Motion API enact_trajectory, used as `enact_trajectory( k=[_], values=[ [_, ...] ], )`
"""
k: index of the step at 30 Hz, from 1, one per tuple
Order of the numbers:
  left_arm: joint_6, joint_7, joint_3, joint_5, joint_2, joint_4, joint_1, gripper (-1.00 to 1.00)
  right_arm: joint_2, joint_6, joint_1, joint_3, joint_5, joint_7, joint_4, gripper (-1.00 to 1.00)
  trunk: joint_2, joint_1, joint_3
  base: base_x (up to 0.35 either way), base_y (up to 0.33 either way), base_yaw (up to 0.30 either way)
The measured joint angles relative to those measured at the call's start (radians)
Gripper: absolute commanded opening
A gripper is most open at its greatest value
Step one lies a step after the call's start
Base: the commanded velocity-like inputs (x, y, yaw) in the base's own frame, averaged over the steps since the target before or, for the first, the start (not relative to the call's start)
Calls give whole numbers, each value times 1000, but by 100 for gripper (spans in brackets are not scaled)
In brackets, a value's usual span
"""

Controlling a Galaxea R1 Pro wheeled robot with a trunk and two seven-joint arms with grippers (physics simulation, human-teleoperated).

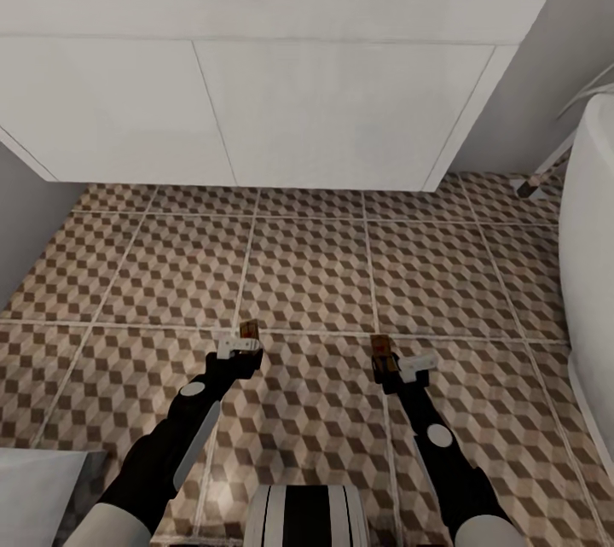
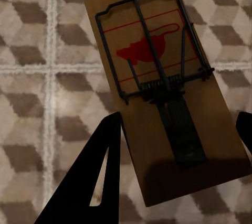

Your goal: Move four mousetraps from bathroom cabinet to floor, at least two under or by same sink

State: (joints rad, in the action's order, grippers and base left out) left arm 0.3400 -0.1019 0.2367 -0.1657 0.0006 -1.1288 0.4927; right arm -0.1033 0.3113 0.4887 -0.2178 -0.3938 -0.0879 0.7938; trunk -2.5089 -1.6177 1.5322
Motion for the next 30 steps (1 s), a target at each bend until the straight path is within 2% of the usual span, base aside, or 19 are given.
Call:
enact_trajectory(
  k=[3,6,9,11,14,16,17,19,20,21,23,27,28,30],
  values=[
    [0,0,0,0,1,-8,0,-100,8,23,0,1,-1,0,1,-100,0,0,2,0,0,0],
    [0,0,-2,0,1,-13,-1,-100,4,58,0,1,0,15,2,-100,0,0,3,0,0,0],
    [2,0,-5,1,-4,-14,-1,-100,4,44,0,0,4,40,10,-100,0,0,3,0,0,0],
    [17,0,-8,1,-9,-6,0,-100,0,-32,5,3,5,50,58,-100,0,0,3,0,0,0],
    [111,0,-11,1,-14,15,7,-100,-12,-213,38,44,7,53,142,-100,0,0,3,0,0,0],
    [166,-3,-11,2,-19,30,49,-100,-15,-279,90,84,8,54,164,-100,0,0,3,0,0,0],
    [174,-6,-12,2,-20,38,66,-100,-16,-289,106,92,8,54,167,-100,0,0,3,0,0,0],
    [193,-17,-13,3,-22,93,148,-100,-18,-325,161,109,8,55,172,-100,0,0,3,0,0,0],
    [199,-23,-14,4,-23,157,212,-100,-19,-364,203,115,8,55,171,-100,0,0,3,0,0,0],
    [201,-26,-15,3,-24,199,254,-100,-19,-396,237,118,8,55,167,-100,0,0,3,0,0,0],
    [203,-29,-15,2,-24,255,309,-100,-19,-439,301,122,8,54,141,-100,0,0,3,0,0,0],
    [175,-29,-15,3,-24,281,341,-100,-20,-451,361,132,8,52,103,-100,0,0,3,0,0,0],
    [155,-28,-14,3,-23,282,344,-100,-21,-443,367,145,7,52,99,-100,0,0,3,0,0,0],
    [127,-27,-12,3,-21,281,347,-100,-27,-424,374,196,6,56,96,-100,0,0,3,0,0,0]
  ],
)
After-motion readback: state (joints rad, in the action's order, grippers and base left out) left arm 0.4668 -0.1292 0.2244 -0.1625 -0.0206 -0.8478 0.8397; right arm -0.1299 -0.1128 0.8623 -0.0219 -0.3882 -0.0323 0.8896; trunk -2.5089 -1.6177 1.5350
